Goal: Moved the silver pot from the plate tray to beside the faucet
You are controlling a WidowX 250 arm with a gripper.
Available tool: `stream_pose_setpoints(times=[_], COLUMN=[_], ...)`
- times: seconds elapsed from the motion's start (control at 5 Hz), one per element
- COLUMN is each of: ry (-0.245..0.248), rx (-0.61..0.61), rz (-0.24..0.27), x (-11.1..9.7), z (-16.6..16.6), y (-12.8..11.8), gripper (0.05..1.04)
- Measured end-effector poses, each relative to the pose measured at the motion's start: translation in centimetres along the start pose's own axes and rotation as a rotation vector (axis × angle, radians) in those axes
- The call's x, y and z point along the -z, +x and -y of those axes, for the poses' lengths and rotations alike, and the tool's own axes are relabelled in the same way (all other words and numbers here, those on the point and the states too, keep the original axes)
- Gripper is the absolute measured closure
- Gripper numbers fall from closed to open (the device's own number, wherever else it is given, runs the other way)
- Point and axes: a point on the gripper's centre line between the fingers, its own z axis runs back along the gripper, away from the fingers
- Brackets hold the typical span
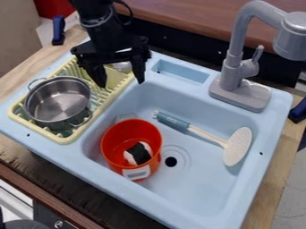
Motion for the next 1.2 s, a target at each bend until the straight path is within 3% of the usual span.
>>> stream_pose_setpoints(times=[0.2,0.4,0.8,1.0,1.2], ry=[0.005,0.011,0.126,0.162,0.164], rx=[-0.01,-0.17,-0.45,-0.573,-0.646], rz=[-0.031,-0.041,0.011,0.064,0.073], x=[0.6,0.2,-0.4,-0.3,0.5], z=[-0.2,-1.1,-4.1,-5.1,-5.6], y=[-0.5,0.0,0.9,1.5,1.7], gripper=[0.087,0.087,0.087,0.087,0.087])
